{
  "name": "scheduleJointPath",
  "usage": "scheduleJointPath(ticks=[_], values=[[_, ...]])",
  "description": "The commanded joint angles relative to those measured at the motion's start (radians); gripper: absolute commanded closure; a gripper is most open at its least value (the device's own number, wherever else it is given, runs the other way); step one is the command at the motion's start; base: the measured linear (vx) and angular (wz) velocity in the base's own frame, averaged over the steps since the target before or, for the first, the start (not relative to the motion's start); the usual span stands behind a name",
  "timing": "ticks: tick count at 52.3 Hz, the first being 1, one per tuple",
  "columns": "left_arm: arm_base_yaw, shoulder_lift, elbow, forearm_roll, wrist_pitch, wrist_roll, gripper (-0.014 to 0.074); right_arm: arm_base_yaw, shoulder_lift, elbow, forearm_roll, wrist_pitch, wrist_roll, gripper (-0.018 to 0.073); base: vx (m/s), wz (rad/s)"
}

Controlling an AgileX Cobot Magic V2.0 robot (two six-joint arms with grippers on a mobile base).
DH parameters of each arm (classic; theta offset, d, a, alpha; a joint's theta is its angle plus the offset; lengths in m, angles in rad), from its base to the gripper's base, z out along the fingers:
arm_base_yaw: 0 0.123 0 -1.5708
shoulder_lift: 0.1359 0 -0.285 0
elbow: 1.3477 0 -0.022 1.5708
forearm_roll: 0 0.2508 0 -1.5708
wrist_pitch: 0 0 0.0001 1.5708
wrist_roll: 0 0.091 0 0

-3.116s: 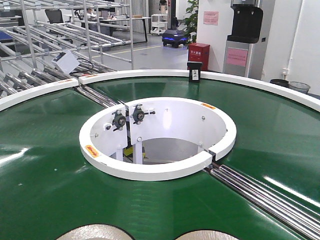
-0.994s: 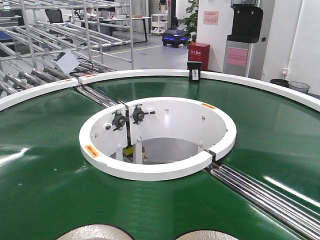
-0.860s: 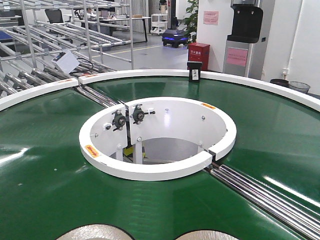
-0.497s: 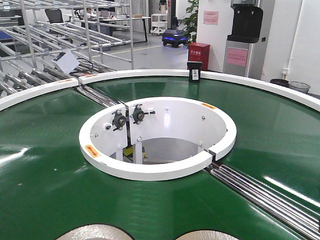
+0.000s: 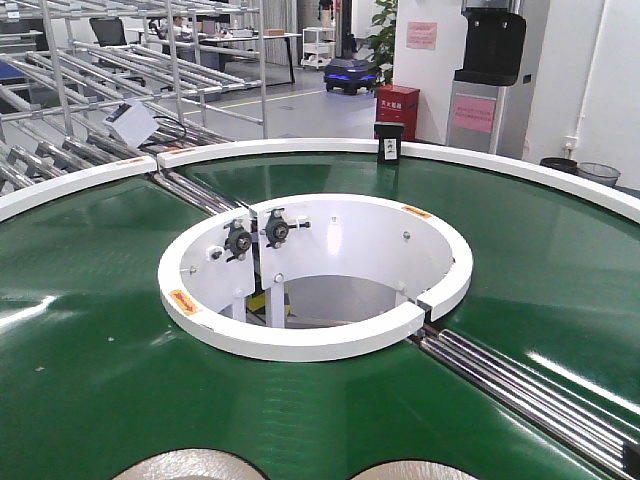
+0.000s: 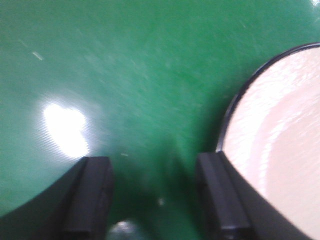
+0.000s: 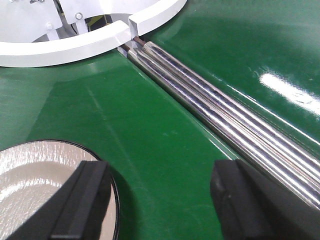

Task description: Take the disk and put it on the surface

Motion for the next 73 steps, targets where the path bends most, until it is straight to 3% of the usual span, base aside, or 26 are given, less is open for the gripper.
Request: scheduleJointPath(ticks=[1,14,36,48,59,67,73], values=[[-0.001,0.012,-0.036,-0.157,-0.078,0.092,0.0161,-0.005,-0.001,-0.031,-0.003,-0.068,0.0,0.0061,0.0,0.0],[-0.001,0.112,-0.036,-0.525,-0.044,0.516,0.0162,-0.005,-0.001,-0.031,-0.003,-0.067,0.0,0.0061,0.0,0.0],[-0.001,0.299,-0.036,-1.051,0.18,1.045,0.0169,-0.005,-0.001,-0.031,-0.003,-0.068,-0.001,0.0061,0.0,0.0],[-0.001,0.316,-0.036,-1.081,0.228,1.063,0.0302,-0.005,-0.001,-0.03,-0.003,-0.063,-0.003,0.0061,0.0,0.0],[-0.001,0.295,-0.036,-1.074,0.237,1.063,0.0598,-0.005,0.013,-0.03,0.05,0.074,0.013,0.0061,0.0,0.0],[0.002,0.222,-0.036,-1.086,0.209,1.05,0.0605,-0.005,0.11,-0.036,0.059,0.224,0.103,0.0061,0.0,0.0],[0.048,0.112,-0.036,-1.119,0.178,0.983,0.0603,-0.005,0.259,-0.05,0.114,0.267,0.123,0.0061,0.0,0.0]])
